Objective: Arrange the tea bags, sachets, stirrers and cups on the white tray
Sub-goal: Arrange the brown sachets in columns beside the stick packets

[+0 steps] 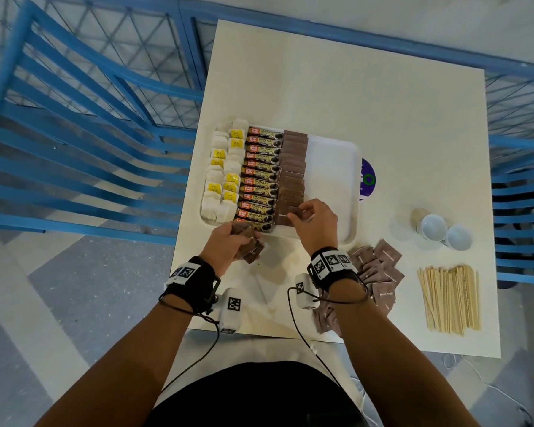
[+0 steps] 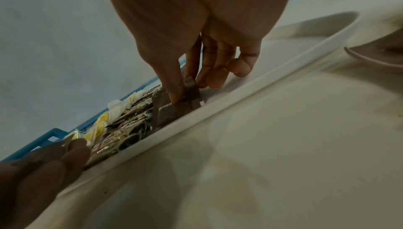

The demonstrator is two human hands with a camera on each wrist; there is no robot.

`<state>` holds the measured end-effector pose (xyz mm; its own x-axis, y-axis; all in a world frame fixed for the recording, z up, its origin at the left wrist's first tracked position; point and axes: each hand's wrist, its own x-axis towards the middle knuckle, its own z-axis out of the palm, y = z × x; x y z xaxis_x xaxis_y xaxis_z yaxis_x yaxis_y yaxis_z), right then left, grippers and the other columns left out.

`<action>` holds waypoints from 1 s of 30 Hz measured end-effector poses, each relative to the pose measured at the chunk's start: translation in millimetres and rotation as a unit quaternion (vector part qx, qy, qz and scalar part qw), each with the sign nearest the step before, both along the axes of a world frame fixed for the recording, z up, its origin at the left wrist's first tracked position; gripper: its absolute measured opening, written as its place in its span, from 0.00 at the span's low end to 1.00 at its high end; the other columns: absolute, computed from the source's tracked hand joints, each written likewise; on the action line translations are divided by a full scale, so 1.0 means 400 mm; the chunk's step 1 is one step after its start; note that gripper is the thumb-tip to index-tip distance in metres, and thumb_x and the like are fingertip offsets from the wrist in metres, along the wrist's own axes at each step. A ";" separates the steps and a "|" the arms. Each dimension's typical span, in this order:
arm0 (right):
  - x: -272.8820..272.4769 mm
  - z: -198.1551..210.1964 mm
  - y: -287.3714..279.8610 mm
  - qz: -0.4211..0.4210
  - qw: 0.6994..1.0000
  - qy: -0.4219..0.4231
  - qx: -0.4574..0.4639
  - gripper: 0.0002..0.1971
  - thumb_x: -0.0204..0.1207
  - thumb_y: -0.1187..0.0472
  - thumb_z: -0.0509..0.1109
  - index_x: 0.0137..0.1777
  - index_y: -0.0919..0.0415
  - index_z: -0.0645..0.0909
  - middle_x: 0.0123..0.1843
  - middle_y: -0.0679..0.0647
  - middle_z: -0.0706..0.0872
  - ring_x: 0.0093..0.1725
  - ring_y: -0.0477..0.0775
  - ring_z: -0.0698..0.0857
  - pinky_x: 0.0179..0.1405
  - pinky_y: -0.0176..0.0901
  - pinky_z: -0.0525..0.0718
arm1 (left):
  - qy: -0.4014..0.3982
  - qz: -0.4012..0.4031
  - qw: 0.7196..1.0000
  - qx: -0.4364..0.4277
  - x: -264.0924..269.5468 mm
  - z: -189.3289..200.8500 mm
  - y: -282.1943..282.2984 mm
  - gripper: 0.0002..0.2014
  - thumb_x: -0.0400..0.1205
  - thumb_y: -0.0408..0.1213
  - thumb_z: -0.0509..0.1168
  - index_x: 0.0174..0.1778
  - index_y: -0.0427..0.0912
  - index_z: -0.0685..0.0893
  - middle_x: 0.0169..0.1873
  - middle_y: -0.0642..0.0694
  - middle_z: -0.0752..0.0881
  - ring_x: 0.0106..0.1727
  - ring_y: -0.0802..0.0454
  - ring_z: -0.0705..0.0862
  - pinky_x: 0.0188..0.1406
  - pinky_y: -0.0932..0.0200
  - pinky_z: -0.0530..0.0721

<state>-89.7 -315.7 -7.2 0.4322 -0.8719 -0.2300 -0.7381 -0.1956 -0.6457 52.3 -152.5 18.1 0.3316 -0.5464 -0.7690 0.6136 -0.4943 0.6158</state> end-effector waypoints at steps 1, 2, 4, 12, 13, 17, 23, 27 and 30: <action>-0.001 -0.001 0.002 -0.003 1.000 -0.001 0.001 0.13 0.70 0.53 0.82 0.50 0.52 0.82 0.44 0.46 0.85 0.42 0.46 0.84 0.44 0.38 0.83 | -0.003 -0.008 1.000 -0.003 -0.002 -0.002 0.000 0.15 0.84 0.17 0.60 0.63 0.33 0.83 0.56 0.31 0.90 0.56 0.30 0.90 0.44 0.40 0.92; -0.003 -0.002 0.004 -0.007 1.000 0.000 0.002 0.14 0.71 0.52 0.81 0.52 0.52 0.81 0.44 0.46 0.85 0.43 0.46 0.84 0.44 0.37 0.82 | -0.004 -0.015 1.000 -0.005 -0.003 -0.005 0.000 0.15 0.84 0.17 0.61 0.65 0.32 0.82 0.58 0.30 0.89 0.57 0.30 0.90 0.47 0.37 0.92; -0.009 0.002 0.006 -0.019 1.000 0.000 -0.006 0.15 0.74 0.49 0.79 0.54 0.51 0.79 0.45 0.47 0.85 0.43 0.47 0.83 0.44 0.36 0.78 | -0.004 -0.024 1.000 -0.007 -0.007 -0.006 -0.001 0.16 0.85 0.19 0.63 0.69 0.31 0.82 0.60 0.29 0.89 0.58 0.29 0.90 0.51 0.32 0.91; 0.000 0.046 0.053 0.087 0.991 -0.044 0.088 0.06 0.81 0.54 0.72 0.56 0.51 0.87 0.46 0.40 0.88 0.45 0.32 0.84 0.44 0.21 0.77 | -0.014 -0.038 0.999 -0.029 -0.017 0.003 -0.008 0.15 0.84 0.26 0.69 0.68 0.34 0.83 0.56 0.29 0.90 0.53 0.29 0.91 0.49 0.32 0.91; 0.004 0.049 0.059 0.115 0.986 -0.040 0.112 0.08 0.82 0.53 0.72 0.58 0.51 0.88 0.47 0.40 0.88 0.46 0.33 0.84 0.46 0.22 0.78 | -0.014 -0.038 0.999 -0.032 -0.018 0.006 -0.008 0.15 0.84 0.27 0.70 0.67 0.34 0.83 0.54 0.29 0.91 0.52 0.29 0.92 0.48 0.34 0.91; 0.007 0.056 0.068 0.134 0.975 -0.053 0.169 0.05 0.78 0.54 0.77 0.52 0.52 0.88 0.43 0.45 0.90 0.40 0.40 0.87 0.43 0.35 0.86 | -0.014 -0.041 0.999 -0.032 -0.017 0.010 -0.006 0.16 0.83 0.30 0.73 0.67 0.35 0.84 0.53 0.31 0.92 0.51 0.30 0.92 0.45 0.40 0.92; 0.016 0.059 0.072 0.063 0.986 -0.078 0.136 0.01 0.78 0.56 0.76 0.47 0.49 0.87 0.41 0.42 0.89 0.42 0.41 0.86 0.44 0.31 0.82 | -0.021 -0.036 0.999 0.000 -0.019 0.007 -0.005 0.13 0.82 0.30 0.74 0.61 0.32 0.83 0.50 0.30 0.92 0.46 0.32 0.93 0.46 0.37 0.93; 0.018 0.062 0.079 0.083 0.976 -0.055 0.193 0.07 0.79 0.51 0.76 0.50 0.53 0.87 0.41 0.46 0.91 0.38 0.46 0.89 0.37 0.35 0.85 | -0.014 -0.008 1.000 -0.004 -0.021 0.003 -0.006 0.15 0.82 0.30 0.74 0.64 0.31 0.83 0.52 0.30 0.91 0.49 0.30 0.92 0.45 0.37 0.93; 0.010 0.065 0.074 0.107 0.972 -0.065 0.198 0.06 0.78 0.57 0.78 0.50 0.58 0.89 0.36 0.49 0.91 0.29 0.41 0.86 0.32 0.29 0.81 | -0.017 -0.014 1.000 0.001 -0.021 0.005 -0.005 0.15 0.82 0.36 0.75 0.63 0.37 0.85 0.54 0.34 0.92 0.52 0.33 0.92 0.52 0.34 0.91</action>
<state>-85.6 -286.0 18.9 0.6414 -0.6139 -0.4602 -0.6150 -0.0529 -0.7867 44.0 -154.4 20.2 0.3415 -0.5549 -0.7586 0.5779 -0.5126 0.6351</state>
